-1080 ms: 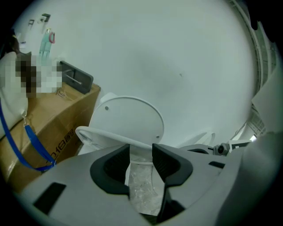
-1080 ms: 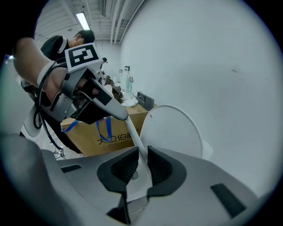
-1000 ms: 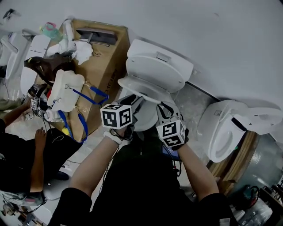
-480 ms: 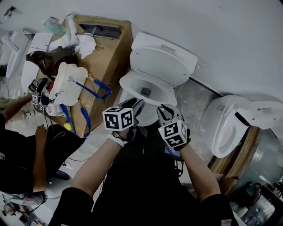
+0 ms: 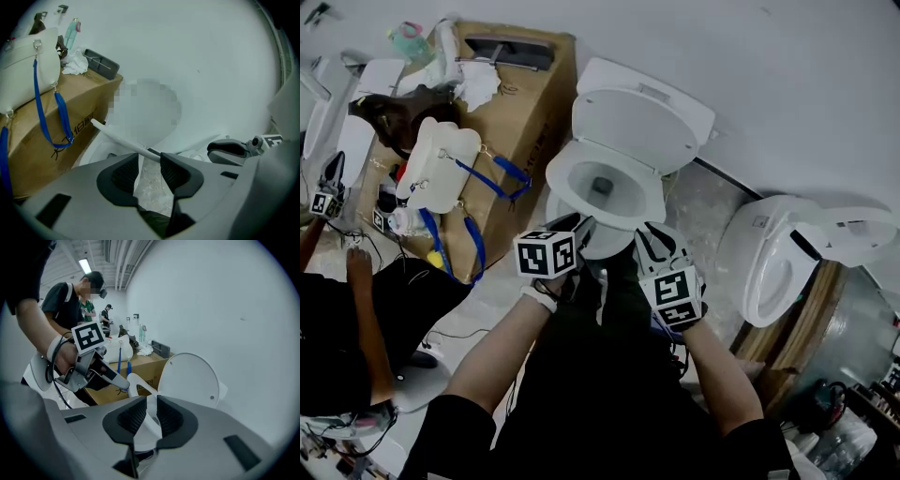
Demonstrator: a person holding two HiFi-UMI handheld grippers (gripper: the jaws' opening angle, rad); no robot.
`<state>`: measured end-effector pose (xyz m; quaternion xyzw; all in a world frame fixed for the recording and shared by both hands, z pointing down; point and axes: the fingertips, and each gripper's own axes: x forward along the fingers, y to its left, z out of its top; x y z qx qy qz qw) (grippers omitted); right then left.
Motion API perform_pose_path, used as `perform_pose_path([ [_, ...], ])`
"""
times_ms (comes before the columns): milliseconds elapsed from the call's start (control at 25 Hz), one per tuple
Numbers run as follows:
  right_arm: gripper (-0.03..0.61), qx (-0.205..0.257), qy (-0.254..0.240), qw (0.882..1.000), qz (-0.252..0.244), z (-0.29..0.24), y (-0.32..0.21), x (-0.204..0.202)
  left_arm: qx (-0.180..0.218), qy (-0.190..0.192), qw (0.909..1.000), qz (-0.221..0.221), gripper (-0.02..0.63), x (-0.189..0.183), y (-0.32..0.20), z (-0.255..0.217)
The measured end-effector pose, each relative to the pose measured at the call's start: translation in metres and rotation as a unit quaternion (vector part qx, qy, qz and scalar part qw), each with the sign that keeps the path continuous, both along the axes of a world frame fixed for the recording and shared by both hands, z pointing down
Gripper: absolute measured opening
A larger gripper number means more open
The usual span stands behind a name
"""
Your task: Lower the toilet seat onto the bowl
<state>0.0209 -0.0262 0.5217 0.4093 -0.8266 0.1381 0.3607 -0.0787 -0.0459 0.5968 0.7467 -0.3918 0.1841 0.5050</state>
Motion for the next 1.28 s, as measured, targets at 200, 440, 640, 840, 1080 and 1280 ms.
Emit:
perform_pose_path([
  [200, 0.083, 0.017, -0.005, 1.000, -0.019, -0.016, 0.006, -0.004, -0.010, -0.007, 0.9999, -0.006, 0.152, -0.003, 0.014, 0.010],
  [440, 0.083, 0.003, -0.027, 0.999, -0.046, -0.012, 0.009, 0.000, -0.020, -0.013, 0.9994, -0.023, 0.146, -0.004, 0.024, 0.018],
  [640, 0.083, -0.008, -0.048, 0.997, -0.066, 0.002, 0.013, 0.009, -0.021, 0.000, 0.9975, -0.068, 0.123, -0.007, 0.032, 0.027],
  [840, 0.083, -0.014, -0.064, 0.995, -0.069, 0.008, 0.017, 0.027, -0.045, 0.054, 0.9895, -0.126, 0.126, -0.007, 0.036, 0.035],
  [1080, 0.083, -0.023, -0.061, 0.994, -0.091, 0.012, 0.020, 0.044, -0.073, 0.021, 0.9814, -0.176, 0.133, -0.024, 0.046, 0.061],
  [1280, 0.083, -0.034, -0.066, 0.991, -0.109, 0.024, 0.025, 0.042, -0.076, -0.016, 0.9756, -0.205, 0.132, -0.033, 0.065, 0.087],
])
